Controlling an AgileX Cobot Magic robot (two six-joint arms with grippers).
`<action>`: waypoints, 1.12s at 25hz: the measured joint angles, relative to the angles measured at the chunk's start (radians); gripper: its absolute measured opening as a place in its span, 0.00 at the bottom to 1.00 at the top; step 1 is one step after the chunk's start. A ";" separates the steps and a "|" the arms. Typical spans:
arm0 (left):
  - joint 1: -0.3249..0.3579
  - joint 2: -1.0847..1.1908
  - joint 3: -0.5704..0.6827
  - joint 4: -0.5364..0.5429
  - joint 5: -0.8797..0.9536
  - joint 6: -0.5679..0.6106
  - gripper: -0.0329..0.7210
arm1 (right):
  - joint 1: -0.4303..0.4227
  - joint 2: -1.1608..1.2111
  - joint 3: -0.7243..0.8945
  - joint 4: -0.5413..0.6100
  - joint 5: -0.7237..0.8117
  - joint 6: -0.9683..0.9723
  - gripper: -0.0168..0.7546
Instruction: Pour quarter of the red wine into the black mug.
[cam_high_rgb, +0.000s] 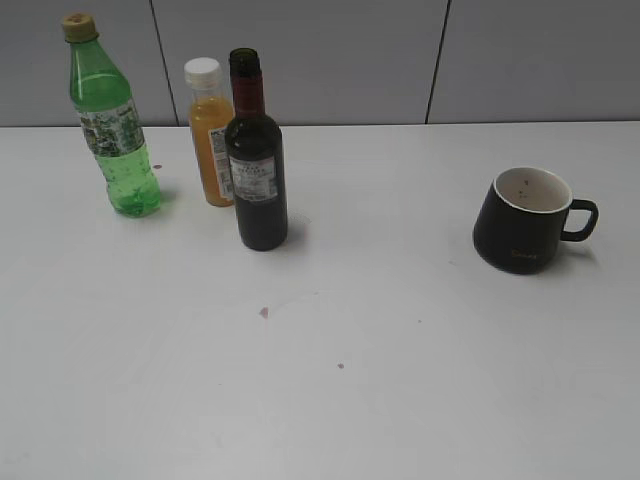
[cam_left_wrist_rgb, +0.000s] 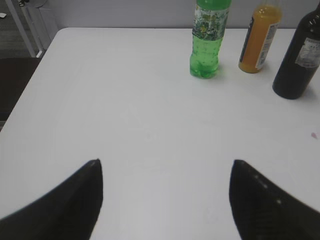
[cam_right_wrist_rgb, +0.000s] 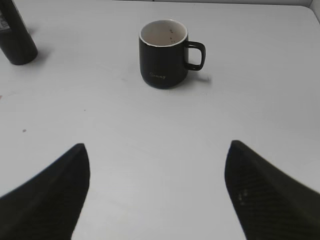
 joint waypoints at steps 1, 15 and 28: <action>0.000 0.000 0.000 0.000 0.000 0.000 0.83 | 0.000 0.000 0.000 0.000 0.000 0.000 0.86; 0.000 0.000 0.000 0.000 0.000 0.000 0.83 | 0.000 0.022 -0.026 0.000 -0.160 0.002 0.85; 0.000 0.000 0.000 0.000 0.000 0.000 0.83 | 0.000 0.409 -0.010 0.016 -0.746 -0.009 0.80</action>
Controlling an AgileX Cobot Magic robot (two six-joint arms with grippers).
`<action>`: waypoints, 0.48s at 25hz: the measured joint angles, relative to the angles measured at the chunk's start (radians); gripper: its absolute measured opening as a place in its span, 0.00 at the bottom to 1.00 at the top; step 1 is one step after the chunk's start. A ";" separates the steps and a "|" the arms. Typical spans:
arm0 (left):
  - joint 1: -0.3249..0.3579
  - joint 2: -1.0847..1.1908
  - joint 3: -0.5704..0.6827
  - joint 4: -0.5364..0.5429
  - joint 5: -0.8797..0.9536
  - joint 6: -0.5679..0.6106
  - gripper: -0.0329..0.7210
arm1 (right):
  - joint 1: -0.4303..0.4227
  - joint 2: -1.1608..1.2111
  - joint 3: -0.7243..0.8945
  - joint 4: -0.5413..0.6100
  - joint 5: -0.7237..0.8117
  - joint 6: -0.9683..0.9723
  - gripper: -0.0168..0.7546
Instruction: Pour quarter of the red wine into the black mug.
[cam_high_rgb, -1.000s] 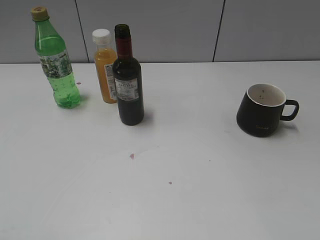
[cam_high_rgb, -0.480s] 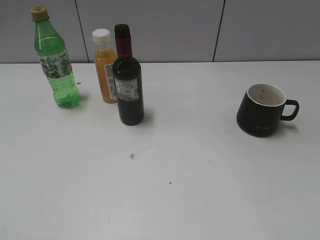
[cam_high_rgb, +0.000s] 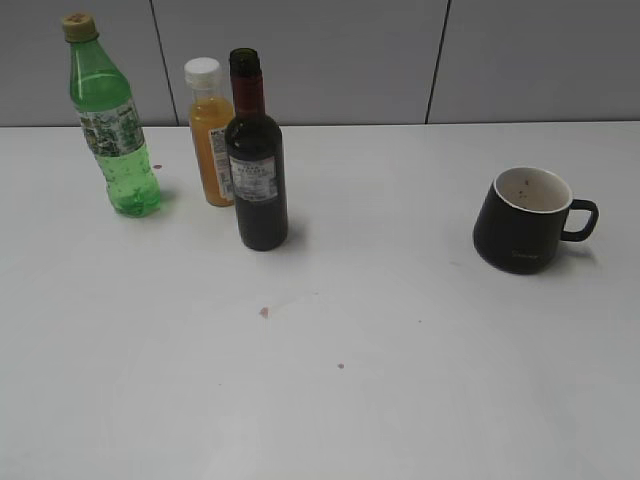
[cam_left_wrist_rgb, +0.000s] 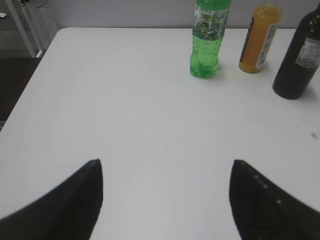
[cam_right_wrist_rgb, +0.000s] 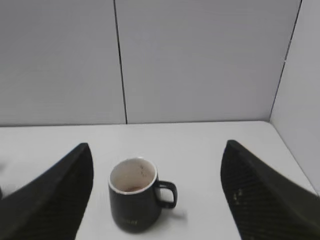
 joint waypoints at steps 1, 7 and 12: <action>0.000 0.000 0.000 0.000 0.000 0.000 0.83 | 0.000 0.036 0.014 0.003 -0.062 0.000 0.79; 0.000 0.000 0.000 0.000 0.000 0.000 0.83 | 0.000 0.233 0.149 0.002 -0.379 -0.001 0.79; 0.000 0.000 0.000 -0.001 0.000 0.000 0.83 | 0.000 0.386 0.301 -0.093 -0.723 0.081 0.79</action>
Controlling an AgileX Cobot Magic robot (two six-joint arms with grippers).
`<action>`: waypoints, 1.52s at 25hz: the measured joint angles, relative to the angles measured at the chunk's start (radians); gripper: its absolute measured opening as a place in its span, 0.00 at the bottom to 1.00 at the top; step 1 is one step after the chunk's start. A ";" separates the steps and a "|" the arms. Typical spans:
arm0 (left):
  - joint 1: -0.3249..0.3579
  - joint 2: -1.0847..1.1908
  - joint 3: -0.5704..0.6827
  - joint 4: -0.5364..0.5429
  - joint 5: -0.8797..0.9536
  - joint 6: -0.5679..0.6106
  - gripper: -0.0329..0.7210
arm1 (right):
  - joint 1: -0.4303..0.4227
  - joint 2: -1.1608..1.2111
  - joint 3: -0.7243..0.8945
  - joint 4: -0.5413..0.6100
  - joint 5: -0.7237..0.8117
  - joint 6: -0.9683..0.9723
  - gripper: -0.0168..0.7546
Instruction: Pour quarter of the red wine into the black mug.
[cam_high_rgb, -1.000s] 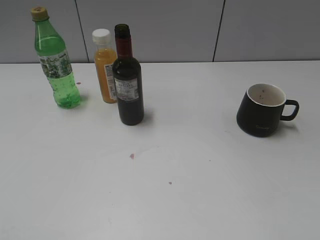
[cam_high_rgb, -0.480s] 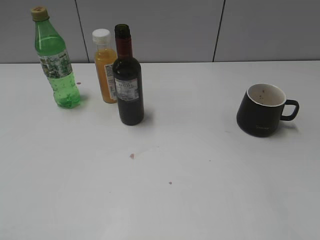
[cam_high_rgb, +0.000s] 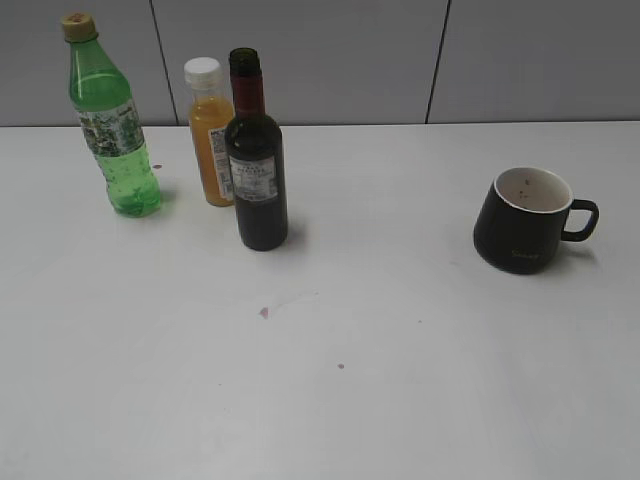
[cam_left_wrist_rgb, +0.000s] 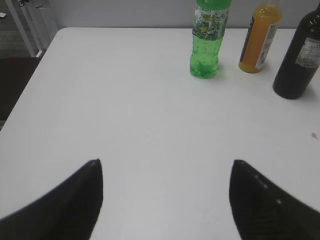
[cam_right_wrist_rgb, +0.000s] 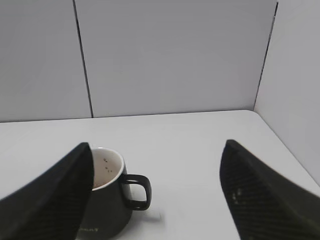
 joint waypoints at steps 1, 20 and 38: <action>0.000 0.000 0.000 0.000 0.000 0.000 0.83 | 0.000 0.043 0.024 -0.018 -0.081 0.010 0.79; 0.000 0.000 0.000 0.000 0.000 0.000 0.83 | 0.000 0.838 0.046 -0.077 -0.677 0.052 0.79; 0.000 0.000 0.000 0.000 0.000 0.000 0.83 | -0.145 1.013 -0.119 -0.294 -0.686 0.052 0.81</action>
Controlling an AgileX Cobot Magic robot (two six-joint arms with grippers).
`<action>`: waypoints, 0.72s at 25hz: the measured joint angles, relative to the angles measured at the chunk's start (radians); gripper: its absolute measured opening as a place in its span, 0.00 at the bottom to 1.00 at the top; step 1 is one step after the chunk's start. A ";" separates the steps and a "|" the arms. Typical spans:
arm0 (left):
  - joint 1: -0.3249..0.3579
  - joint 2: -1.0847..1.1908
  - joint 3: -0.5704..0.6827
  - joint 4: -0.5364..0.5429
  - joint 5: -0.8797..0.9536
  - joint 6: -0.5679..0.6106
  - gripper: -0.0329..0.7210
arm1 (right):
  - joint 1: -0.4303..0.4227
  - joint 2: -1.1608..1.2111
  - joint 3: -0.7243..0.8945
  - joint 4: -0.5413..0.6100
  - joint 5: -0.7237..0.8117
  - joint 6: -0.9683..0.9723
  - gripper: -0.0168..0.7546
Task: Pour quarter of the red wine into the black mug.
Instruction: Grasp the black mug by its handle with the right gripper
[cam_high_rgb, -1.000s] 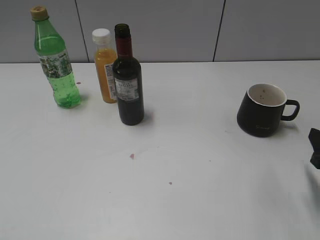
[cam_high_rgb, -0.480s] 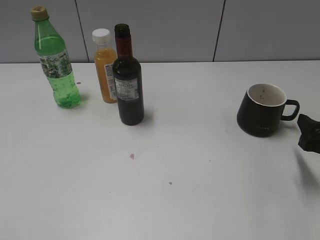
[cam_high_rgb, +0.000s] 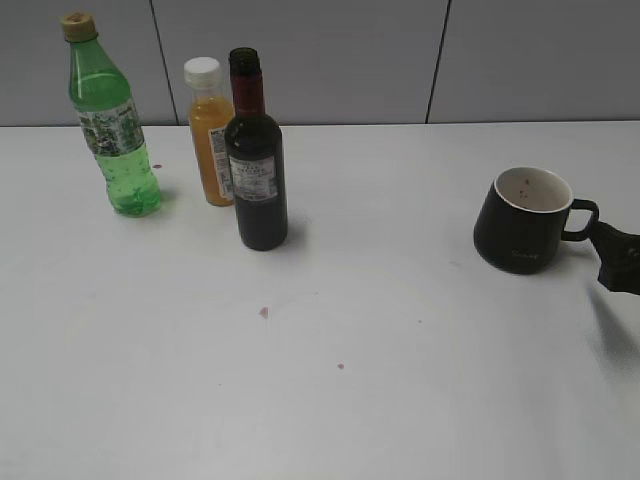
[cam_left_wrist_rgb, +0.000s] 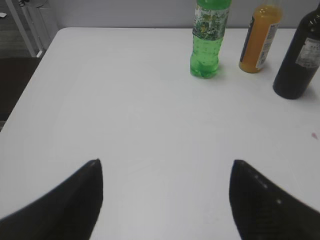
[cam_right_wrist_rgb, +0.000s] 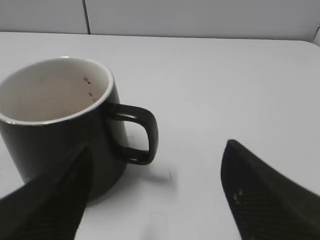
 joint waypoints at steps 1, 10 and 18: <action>0.000 0.000 0.000 0.000 0.000 0.000 0.83 | -0.008 0.016 -0.010 -0.017 0.000 0.000 0.81; 0.000 0.000 0.000 0.000 0.000 0.000 0.83 | -0.025 0.072 -0.059 -0.030 0.000 0.000 0.81; 0.000 0.000 0.000 0.000 0.000 0.000 0.83 | -0.025 0.117 -0.106 -0.026 0.000 0.000 0.81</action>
